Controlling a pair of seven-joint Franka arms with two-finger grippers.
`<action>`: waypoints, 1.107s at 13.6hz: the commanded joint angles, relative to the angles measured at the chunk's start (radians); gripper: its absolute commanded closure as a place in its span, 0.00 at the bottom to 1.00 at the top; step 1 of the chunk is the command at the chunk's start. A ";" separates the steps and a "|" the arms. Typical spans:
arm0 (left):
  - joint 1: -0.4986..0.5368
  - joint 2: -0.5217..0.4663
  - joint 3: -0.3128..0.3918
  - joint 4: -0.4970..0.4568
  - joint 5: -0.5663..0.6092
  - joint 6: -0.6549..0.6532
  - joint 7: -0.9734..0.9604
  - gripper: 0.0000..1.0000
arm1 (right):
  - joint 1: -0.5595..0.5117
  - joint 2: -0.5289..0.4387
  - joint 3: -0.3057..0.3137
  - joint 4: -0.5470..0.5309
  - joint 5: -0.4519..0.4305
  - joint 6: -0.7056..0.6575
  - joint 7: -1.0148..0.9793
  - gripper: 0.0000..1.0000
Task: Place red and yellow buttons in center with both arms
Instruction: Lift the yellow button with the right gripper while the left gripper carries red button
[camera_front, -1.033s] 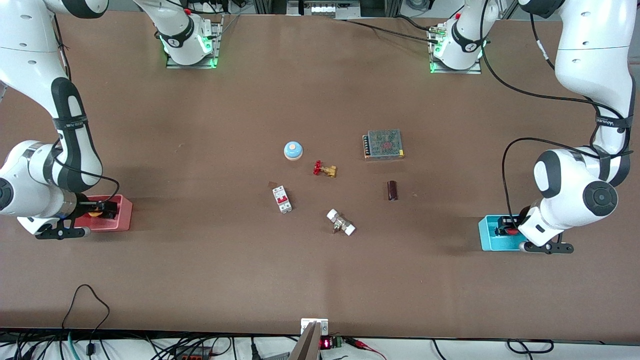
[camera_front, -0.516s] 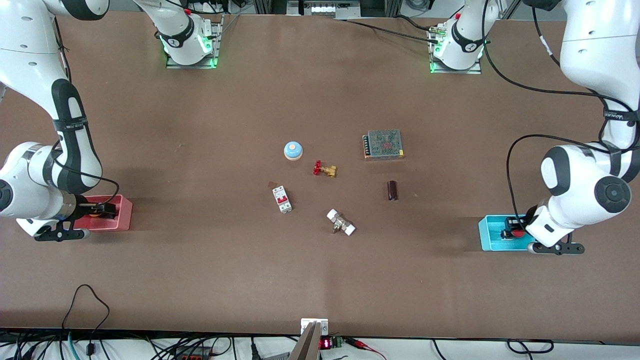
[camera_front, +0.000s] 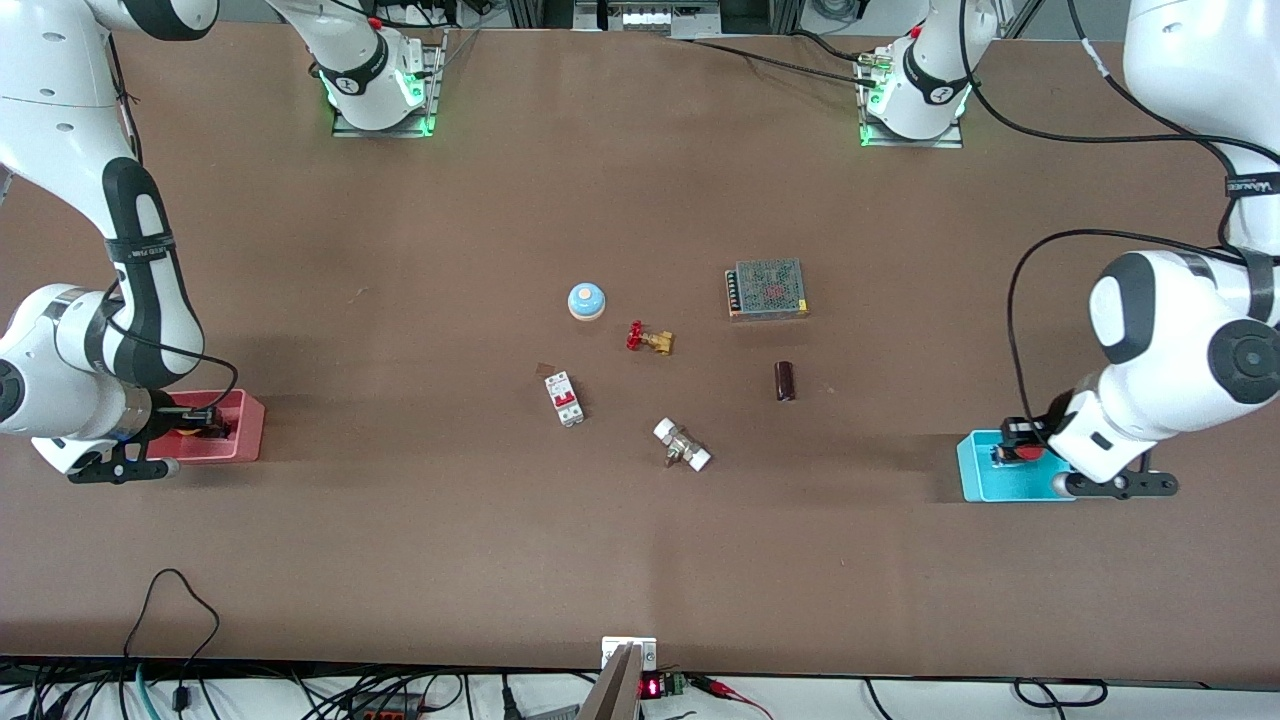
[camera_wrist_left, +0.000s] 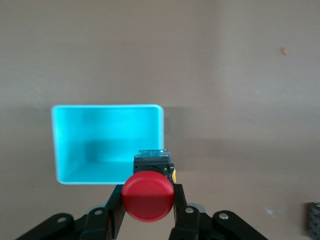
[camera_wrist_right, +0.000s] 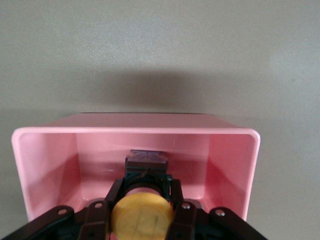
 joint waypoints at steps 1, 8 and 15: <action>-0.064 -0.015 -0.005 -0.008 -0.012 -0.026 -0.118 0.71 | -0.013 -0.022 0.009 0.030 0.018 -0.045 -0.050 0.59; -0.258 0.074 -0.006 -0.040 -0.016 0.103 -0.401 0.71 | 0.039 -0.260 0.020 0.048 0.043 -0.379 -0.038 0.59; -0.304 0.123 -0.015 -0.106 -0.024 0.223 -0.445 0.69 | 0.302 -0.236 0.021 -0.036 0.117 -0.311 0.300 0.59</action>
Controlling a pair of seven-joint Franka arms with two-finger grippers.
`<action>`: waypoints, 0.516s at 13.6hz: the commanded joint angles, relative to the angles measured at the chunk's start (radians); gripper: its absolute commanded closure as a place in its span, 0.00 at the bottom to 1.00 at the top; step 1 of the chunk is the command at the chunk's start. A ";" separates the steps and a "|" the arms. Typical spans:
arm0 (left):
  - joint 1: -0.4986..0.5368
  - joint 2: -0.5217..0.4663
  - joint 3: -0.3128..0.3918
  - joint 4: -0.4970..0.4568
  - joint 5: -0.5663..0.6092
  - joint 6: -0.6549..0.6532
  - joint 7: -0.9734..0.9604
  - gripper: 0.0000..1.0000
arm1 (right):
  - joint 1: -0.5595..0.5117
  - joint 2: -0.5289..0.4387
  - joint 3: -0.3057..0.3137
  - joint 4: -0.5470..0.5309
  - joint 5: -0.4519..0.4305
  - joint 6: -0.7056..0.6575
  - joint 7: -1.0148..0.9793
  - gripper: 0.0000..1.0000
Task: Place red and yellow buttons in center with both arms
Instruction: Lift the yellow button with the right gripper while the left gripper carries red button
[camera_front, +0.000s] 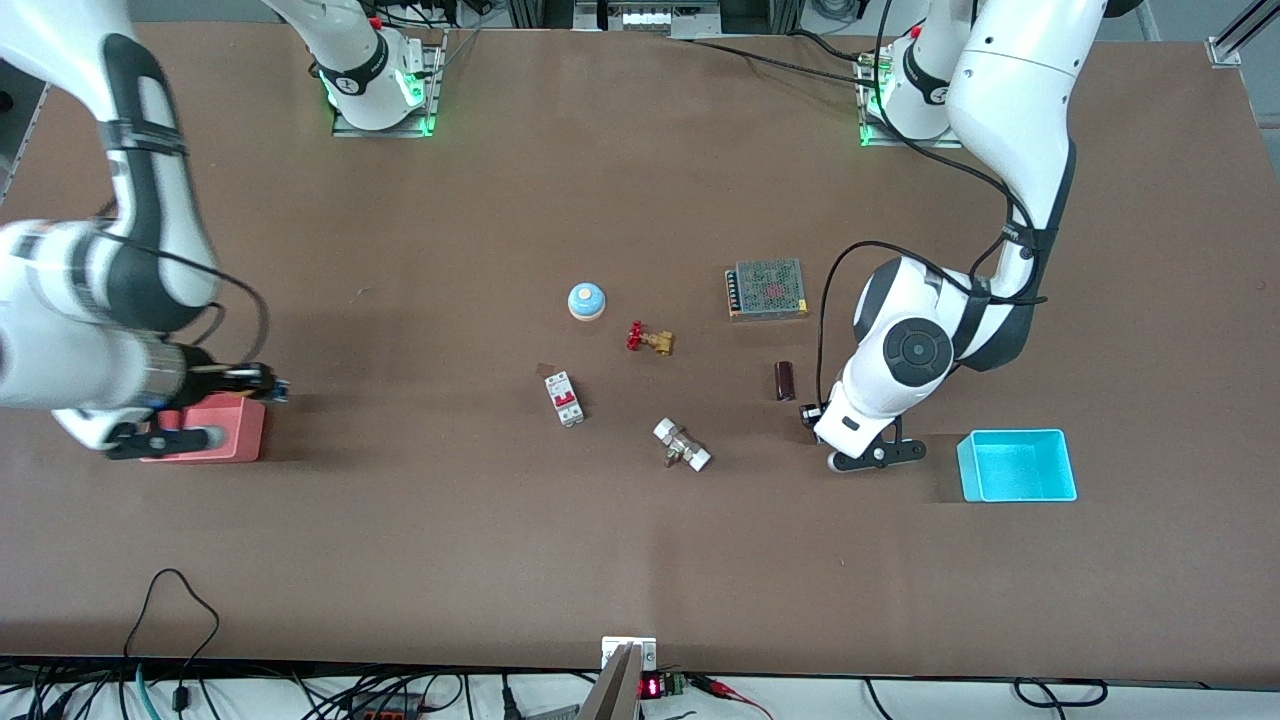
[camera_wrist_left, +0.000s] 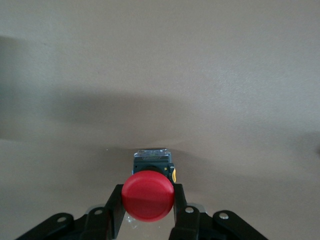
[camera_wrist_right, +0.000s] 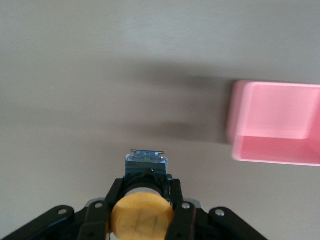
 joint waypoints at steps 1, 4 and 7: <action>-0.008 -0.012 0.001 -0.015 -0.023 0.012 0.000 0.62 | 0.103 -0.009 -0.010 -0.064 0.007 0.068 0.154 0.59; -0.003 -0.013 0.001 -0.010 -0.023 0.012 0.001 0.29 | 0.140 -0.016 -0.010 -0.166 0.004 0.183 0.179 0.59; 0.006 -0.036 0.002 -0.001 -0.023 0.007 0.017 0.07 | 0.172 -0.030 -0.010 -0.265 0.007 0.289 0.232 0.59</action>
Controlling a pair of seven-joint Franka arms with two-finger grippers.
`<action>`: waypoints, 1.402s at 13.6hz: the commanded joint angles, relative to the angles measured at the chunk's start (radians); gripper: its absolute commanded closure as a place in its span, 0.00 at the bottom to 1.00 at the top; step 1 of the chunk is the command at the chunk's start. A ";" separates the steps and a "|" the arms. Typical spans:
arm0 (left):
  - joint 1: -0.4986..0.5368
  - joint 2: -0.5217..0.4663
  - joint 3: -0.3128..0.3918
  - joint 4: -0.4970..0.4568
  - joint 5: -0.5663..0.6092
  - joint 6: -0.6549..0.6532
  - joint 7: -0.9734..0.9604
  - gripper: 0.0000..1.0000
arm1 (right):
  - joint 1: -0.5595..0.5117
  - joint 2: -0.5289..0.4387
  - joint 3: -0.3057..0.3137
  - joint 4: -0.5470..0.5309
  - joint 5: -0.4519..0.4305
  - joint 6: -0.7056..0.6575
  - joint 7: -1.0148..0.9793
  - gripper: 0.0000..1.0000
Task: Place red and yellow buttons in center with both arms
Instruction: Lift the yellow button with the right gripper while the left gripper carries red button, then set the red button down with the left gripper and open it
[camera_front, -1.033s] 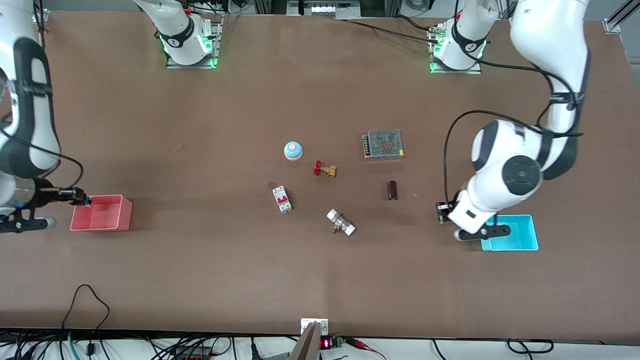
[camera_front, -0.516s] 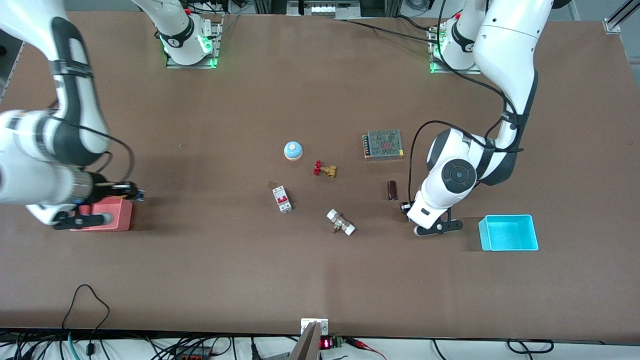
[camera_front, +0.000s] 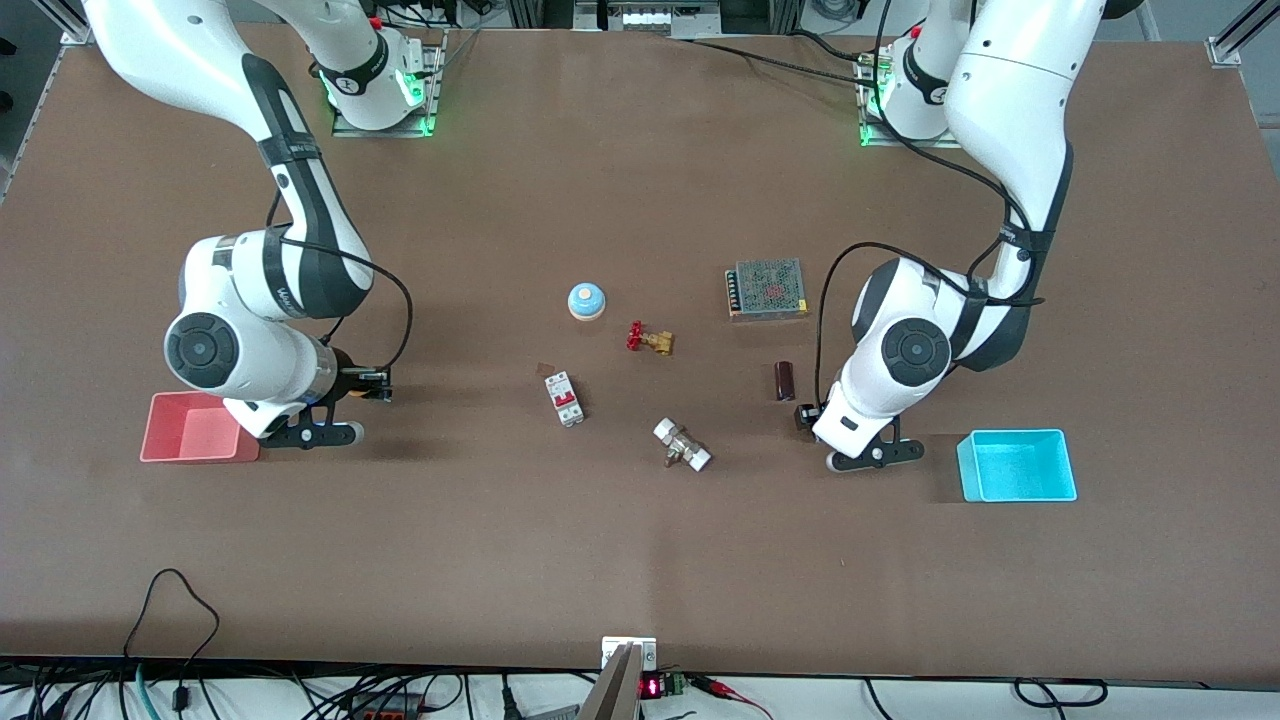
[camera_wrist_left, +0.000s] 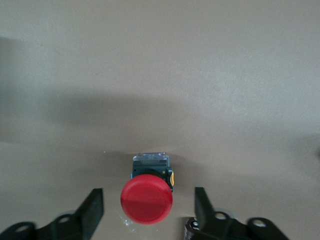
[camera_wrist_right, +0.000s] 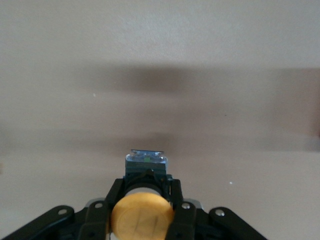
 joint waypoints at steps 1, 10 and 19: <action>0.012 -0.051 0.006 -0.004 -0.021 -0.004 0.019 0.06 | 0.041 -0.042 -0.008 -0.095 0.007 0.085 0.085 0.59; 0.162 -0.267 0.011 -0.004 -0.010 -0.183 0.249 0.04 | 0.112 0.028 -0.005 -0.106 0.008 0.198 0.119 0.59; 0.328 -0.516 0.011 -0.002 -0.010 -0.421 0.562 0.00 | 0.166 0.068 -0.001 -0.104 0.007 0.234 0.109 0.49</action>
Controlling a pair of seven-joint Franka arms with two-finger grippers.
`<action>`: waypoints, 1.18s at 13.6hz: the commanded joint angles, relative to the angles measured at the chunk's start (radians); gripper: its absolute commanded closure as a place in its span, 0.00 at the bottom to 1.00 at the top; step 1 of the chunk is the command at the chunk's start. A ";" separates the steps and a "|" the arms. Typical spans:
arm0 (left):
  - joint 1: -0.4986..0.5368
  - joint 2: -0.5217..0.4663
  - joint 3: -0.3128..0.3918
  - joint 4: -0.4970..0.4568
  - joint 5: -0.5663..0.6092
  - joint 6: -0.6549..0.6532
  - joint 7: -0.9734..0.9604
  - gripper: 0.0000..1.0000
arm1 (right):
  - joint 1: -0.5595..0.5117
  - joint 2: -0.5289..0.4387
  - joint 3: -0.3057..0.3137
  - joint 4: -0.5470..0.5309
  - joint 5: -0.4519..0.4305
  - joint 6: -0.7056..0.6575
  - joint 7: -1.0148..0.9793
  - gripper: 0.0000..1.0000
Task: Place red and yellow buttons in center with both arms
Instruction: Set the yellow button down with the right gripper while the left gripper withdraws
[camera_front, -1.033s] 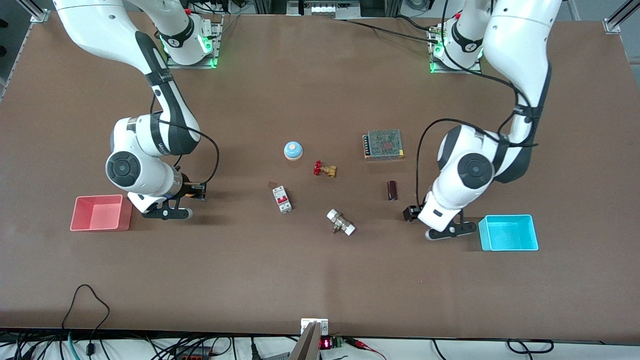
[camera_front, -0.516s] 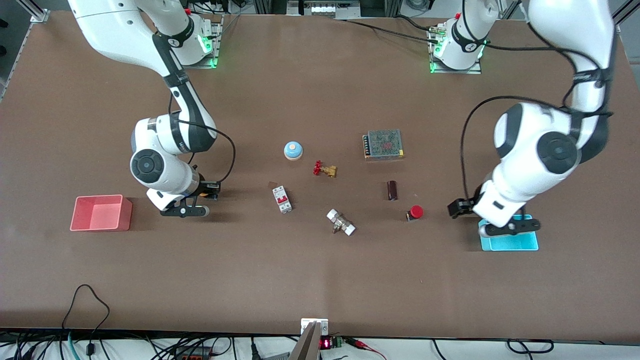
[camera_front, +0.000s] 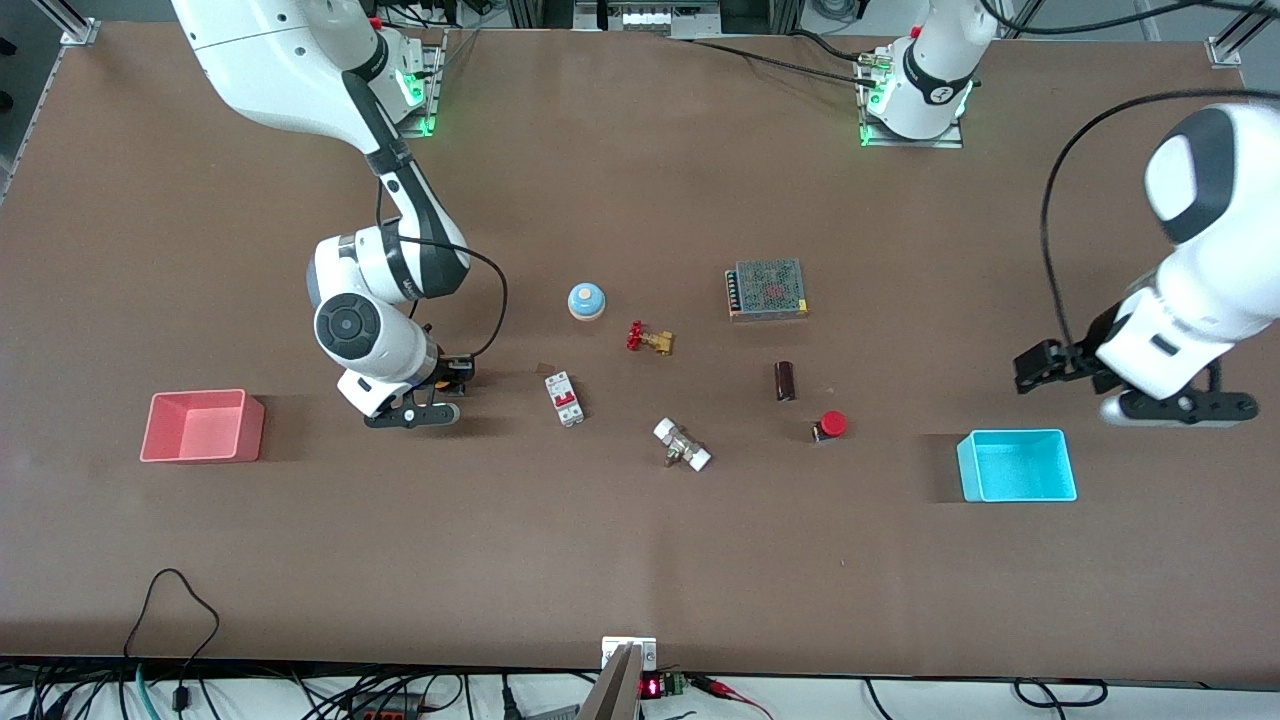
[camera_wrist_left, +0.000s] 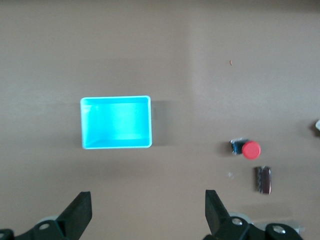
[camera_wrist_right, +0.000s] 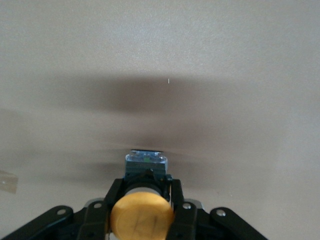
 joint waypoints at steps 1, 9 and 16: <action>0.034 -0.096 -0.007 -0.021 -0.010 -0.075 0.085 0.00 | 0.004 0.002 -0.003 -0.009 0.007 0.020 0.003 0.33; 0.038 -0.232 -0.011 -0.041 -0.007 -0.150 0.133 0.00 | -0.008 -0.095 -0.016 0.129 0.007 -0.119 0.056 0.00; 0.038 -0.254 -0.013 -0.080 -0.001 -0.123 0.134 0.00 | -0.022 -0.200 -0.149 0.276 0.007 -0.318 0.041 0.00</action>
